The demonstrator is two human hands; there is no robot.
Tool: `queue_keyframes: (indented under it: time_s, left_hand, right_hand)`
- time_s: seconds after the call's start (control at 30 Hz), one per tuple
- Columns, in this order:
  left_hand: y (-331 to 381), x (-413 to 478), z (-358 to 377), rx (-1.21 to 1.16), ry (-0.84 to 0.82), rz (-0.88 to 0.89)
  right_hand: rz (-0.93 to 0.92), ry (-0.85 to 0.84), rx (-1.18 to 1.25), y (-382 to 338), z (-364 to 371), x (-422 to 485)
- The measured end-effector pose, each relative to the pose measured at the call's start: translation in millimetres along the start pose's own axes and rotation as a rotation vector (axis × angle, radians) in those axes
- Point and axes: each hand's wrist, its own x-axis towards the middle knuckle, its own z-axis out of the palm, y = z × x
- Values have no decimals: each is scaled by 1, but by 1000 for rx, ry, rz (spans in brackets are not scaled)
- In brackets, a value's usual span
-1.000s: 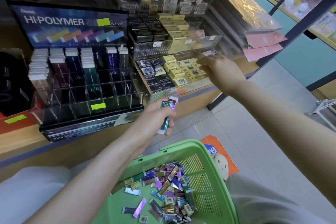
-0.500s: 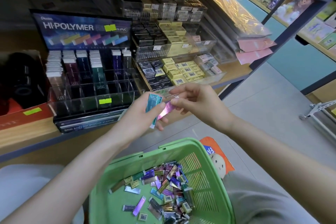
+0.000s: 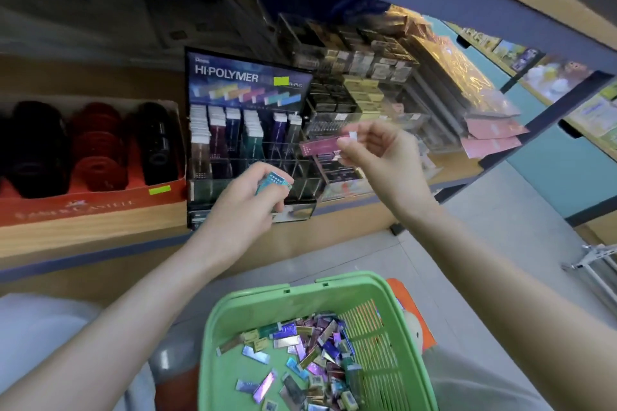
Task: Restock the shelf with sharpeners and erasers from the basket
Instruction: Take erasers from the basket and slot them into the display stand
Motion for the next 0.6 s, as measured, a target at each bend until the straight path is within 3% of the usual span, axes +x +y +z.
queue_keyframes:
  time_s: [0.3,0.6]
  left_hand:
    - [4,1,-40,-106,222,-50]
    - [9,-5,-72,-172,283,-39]
  right_hand:
    - [-230,-1,-287,-10,101,40]
    - [-410,-229,-514,-24,113,64]
